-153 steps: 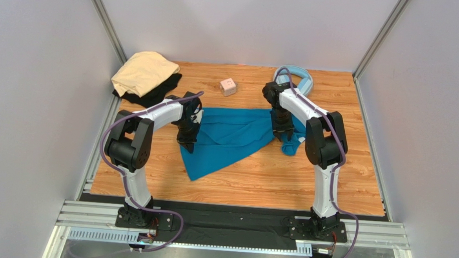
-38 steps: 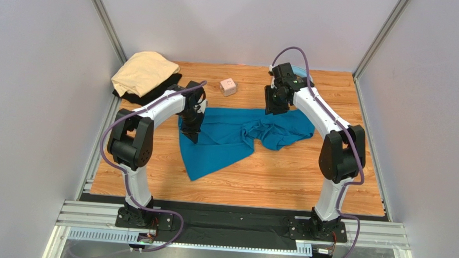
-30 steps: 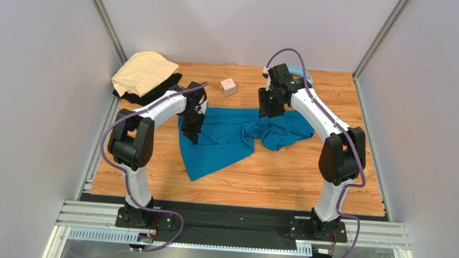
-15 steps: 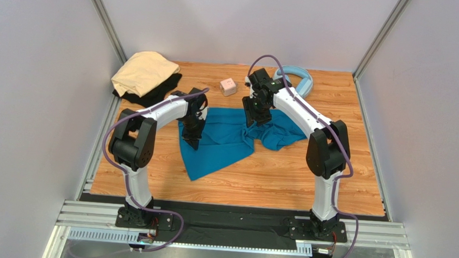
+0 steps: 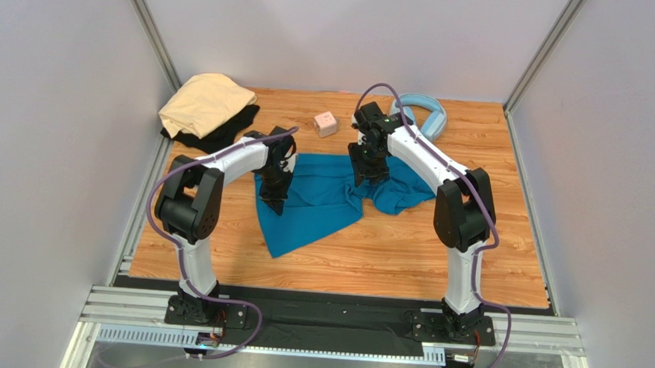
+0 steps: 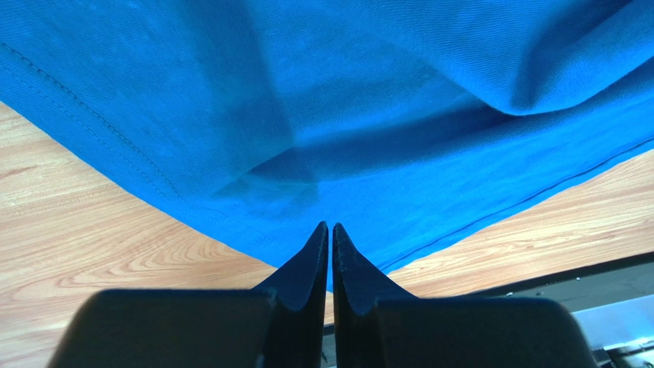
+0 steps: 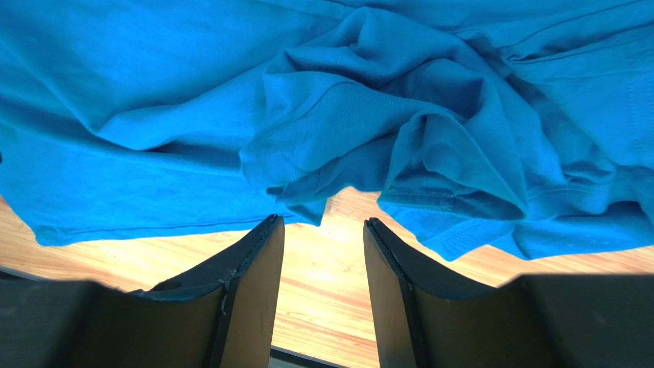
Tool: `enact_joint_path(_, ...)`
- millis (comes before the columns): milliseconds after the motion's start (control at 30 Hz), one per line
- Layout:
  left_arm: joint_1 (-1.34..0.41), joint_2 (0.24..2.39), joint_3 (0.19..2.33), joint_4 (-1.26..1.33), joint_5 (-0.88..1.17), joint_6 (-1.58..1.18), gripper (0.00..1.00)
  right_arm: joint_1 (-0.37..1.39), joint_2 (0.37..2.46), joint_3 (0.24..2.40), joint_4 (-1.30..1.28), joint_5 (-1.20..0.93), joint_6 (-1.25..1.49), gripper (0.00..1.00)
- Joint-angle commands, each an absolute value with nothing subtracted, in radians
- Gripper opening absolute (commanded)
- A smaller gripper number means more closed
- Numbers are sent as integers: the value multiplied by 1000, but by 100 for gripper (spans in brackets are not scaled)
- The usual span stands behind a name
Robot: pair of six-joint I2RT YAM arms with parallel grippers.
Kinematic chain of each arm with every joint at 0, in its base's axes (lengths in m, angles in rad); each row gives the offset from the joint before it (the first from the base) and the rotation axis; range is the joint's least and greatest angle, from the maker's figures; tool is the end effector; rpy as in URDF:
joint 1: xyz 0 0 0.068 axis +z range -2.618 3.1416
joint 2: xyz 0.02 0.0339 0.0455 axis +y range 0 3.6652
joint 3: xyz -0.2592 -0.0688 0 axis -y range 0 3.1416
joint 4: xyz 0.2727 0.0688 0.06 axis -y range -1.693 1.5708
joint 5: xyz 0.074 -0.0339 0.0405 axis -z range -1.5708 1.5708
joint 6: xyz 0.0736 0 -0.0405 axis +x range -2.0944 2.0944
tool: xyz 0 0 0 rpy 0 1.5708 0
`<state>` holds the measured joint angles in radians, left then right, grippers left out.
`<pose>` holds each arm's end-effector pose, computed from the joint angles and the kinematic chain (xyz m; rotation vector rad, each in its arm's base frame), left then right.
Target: Fold and stack the t-shirts
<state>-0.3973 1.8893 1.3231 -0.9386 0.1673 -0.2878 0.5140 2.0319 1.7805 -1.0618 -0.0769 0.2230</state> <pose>0.3394 -0.1557 0.1178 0.1795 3.1180 -0.2813 0.3908 0.2271 0.1934 -0.4376 2.8863 0.2410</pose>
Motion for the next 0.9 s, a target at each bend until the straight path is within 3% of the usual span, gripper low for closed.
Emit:
enact_joint_path(0, -400, 1867, 1330, -933, 164, -284, 10, 514, 2060, 1810, -1084, -83, 258, 48)
enact_joint_path(867, -399, 1858, 1295, -902, 161, -212, 9, 517, 2174, 1925, -1163, -35, 328, 47)
